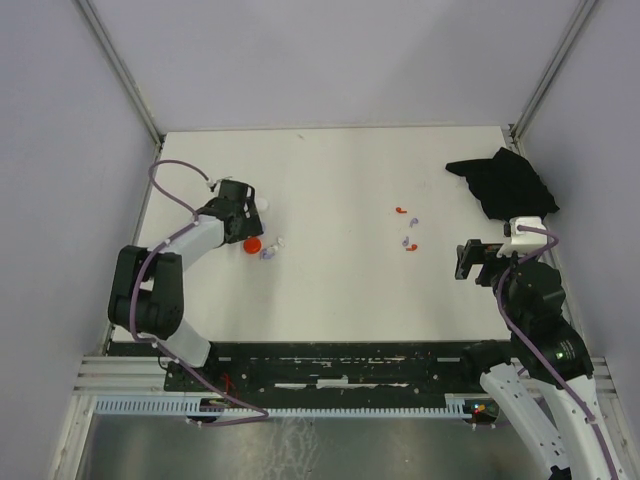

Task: Insert the wireless bluetooth earbuds into the charging case
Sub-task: Pick up the charging case at the center of the board.

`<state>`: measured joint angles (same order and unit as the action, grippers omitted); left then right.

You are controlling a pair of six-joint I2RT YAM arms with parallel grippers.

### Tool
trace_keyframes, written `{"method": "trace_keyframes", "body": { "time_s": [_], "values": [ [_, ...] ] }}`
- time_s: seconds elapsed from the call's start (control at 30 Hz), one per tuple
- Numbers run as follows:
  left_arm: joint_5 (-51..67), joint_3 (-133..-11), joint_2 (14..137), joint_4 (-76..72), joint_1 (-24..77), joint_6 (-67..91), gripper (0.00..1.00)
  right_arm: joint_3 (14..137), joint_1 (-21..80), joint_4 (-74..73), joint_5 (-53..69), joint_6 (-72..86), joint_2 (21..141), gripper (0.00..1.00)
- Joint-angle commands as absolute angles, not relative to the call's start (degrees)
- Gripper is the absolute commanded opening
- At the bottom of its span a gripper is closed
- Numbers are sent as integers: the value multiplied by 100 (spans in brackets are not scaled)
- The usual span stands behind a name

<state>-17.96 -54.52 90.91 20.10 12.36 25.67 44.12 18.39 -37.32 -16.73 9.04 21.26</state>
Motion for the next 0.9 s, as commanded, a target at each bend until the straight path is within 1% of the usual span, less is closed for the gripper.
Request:
{"method": "trace_keyframes", "body": {
  "time_s": [0.0,0.13,0.4,0.53,0.7,0.8,0.87],
  "values": [
    [-1594,-5799,9332,1901,1230,2812,89,4412,1876,-3542,-1731,815,2135,99],
    [-1334,-5766,9470,1942,1233,2814,85,4411,1881,-3551,-1744,815,2136,99],
    [-1012,-5528,9680,1961,1241,2892,81,4417,1881,-3555,-1784,809,2169,99],
    [-916,-5516,9776,1979,1273,2892,76,4412,1883,-3551,-1754,810,2142,99],
    [-882,-5534,9819,2023,1294,2833,67,4412,1879,-3551,-1740,811,2108,99],
    [-900,-5591,9765,2123,1294,2723,58,4412,1876,-3551,-1733,816,2070,99],
    [-898,-5607,9660,2183,1297,2644,54,4419,1878,-3551,-1694,831,2068,99]
  ]
}}
